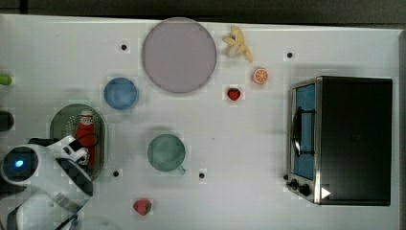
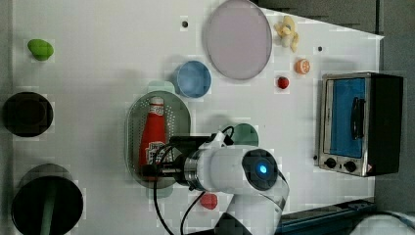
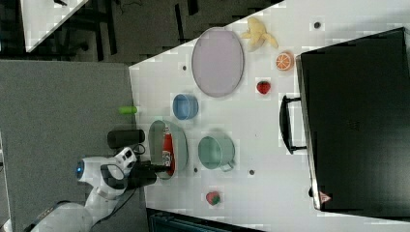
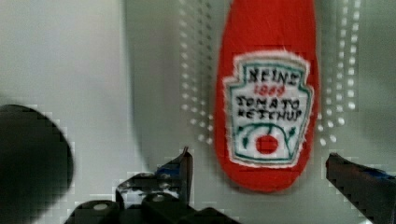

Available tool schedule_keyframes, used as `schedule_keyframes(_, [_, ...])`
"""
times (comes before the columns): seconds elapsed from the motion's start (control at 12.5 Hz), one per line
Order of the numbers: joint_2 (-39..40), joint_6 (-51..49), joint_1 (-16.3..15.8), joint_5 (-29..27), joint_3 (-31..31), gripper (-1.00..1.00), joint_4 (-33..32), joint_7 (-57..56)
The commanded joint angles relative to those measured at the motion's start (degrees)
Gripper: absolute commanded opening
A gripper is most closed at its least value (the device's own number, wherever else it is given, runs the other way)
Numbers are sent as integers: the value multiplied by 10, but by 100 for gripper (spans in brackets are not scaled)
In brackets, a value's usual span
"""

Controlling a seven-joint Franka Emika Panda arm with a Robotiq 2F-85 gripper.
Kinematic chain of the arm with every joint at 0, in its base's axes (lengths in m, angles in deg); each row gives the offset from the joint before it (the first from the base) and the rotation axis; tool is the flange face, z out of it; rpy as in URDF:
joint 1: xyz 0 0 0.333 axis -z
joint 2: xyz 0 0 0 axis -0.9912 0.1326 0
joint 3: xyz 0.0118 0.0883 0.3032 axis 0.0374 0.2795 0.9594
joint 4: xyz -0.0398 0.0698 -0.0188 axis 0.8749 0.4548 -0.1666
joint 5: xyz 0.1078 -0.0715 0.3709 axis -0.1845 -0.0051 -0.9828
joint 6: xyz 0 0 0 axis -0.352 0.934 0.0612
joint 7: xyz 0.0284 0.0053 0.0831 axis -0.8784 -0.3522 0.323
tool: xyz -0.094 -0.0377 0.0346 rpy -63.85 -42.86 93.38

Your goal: Pick ketchup from strainer and place it on the table

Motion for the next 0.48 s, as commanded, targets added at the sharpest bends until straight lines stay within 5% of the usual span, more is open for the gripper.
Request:
schedule_keyframes(0.08, [20, 25, 1, 18, -13, 100, 11, 42])
schedule_keyframes(0.48, [56, 70, -24, 28, -47, 100, 12, 42])
